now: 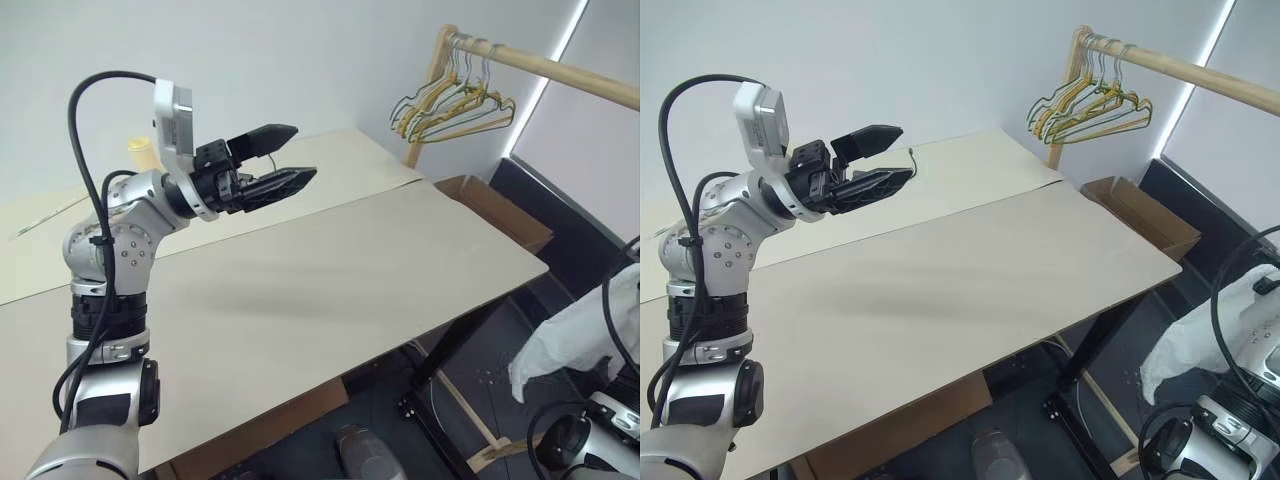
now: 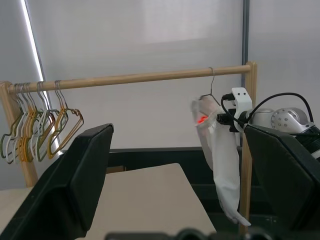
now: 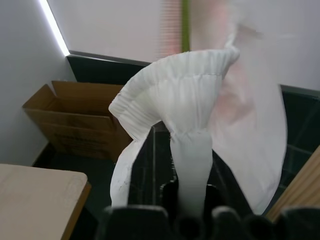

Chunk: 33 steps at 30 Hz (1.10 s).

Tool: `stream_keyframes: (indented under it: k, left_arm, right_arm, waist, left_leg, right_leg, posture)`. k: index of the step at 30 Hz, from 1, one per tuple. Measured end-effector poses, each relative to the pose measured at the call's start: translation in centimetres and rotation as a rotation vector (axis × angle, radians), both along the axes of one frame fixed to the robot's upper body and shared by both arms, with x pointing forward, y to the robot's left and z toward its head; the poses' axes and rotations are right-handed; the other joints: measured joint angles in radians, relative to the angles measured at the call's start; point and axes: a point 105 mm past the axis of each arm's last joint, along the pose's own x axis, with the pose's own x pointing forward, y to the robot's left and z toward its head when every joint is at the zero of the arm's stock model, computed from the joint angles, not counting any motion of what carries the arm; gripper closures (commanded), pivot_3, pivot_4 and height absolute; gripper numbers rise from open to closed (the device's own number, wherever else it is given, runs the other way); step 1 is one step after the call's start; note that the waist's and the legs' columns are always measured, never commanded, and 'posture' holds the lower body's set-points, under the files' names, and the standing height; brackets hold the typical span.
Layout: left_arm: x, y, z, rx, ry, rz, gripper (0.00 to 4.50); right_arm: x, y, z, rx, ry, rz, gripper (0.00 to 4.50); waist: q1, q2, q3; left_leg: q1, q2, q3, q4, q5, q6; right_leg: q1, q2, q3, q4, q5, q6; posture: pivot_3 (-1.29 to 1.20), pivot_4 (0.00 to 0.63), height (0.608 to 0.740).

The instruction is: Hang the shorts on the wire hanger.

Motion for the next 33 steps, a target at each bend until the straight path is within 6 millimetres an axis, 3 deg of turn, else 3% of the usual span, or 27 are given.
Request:
stream_keyframes:
  k: [13, 17, 26, 33]
  left_arm:
    - [0.0, -0.2, 0.1, -0.003, -0.004, -0.006, 0.00]
    - [0.0, -0.2, 0.2, -0.003, -0.005, -0.006, 0.00]
    - [0.0, -0.2, 0.2, -0.006, -0.003, -0.002, 0.00]
    - [0.1, -0.2, 0.2, -0.007, -0.002, 0.002, 0.00]
  right_arm:
    - [-0.1, -0.1, 0.0, -0.001, 0.004, -0.001, 4.47]
    - [-0.3, -0.3, 0.0, -0.010, 0.016, -0.022, 3.38]
    - [-0.5, -0.4, -0.1, -0.030, 0.041, -0.038, 0.13]
    - [-0.9, 0.1, 1.5, -0.175, 0.040, -0.053, 0.06]
  waist:
    - [-0.004, 0.000, 0.000]
    - [-0.004, 0.000, 0.000]
    - [-0.004, 0.000, 0.000]
    - [-0.005, 0.000, 0.000]
  left_leg:
    - [0.000, 0.000, 0.000, 0.000, 0.000, 0.000]
    - [0.000, 0.000, 0.000, 0.000, 0.000, 0.000]
    - [0.000, 0.000, 0.000, 0.000, 0.000, 0.000]
    - [0.000, 0.000, 0.000, -0.001, 0.000, 0.000]
  right_leg:
    - [0.000, 0.000, 0.000, 0.000, 0.000, 0.000]
    - [0.000, 0.000, 0.000, 0.000, 0.000, 0.000]
    - [0.000, 0.000, 0.000, 0.000, 0.000, 0.000]
    - [0.000, 0.000, 0.000, 0.000, 0.000, 0.000]
  posture:
    - [-0.37, 0.000, 0.740]
    - [-0.37, 0.000, 0.740]
    - [-0.37, 0.000, 0.740]
    - [-0.37, 0.000, 0.740]
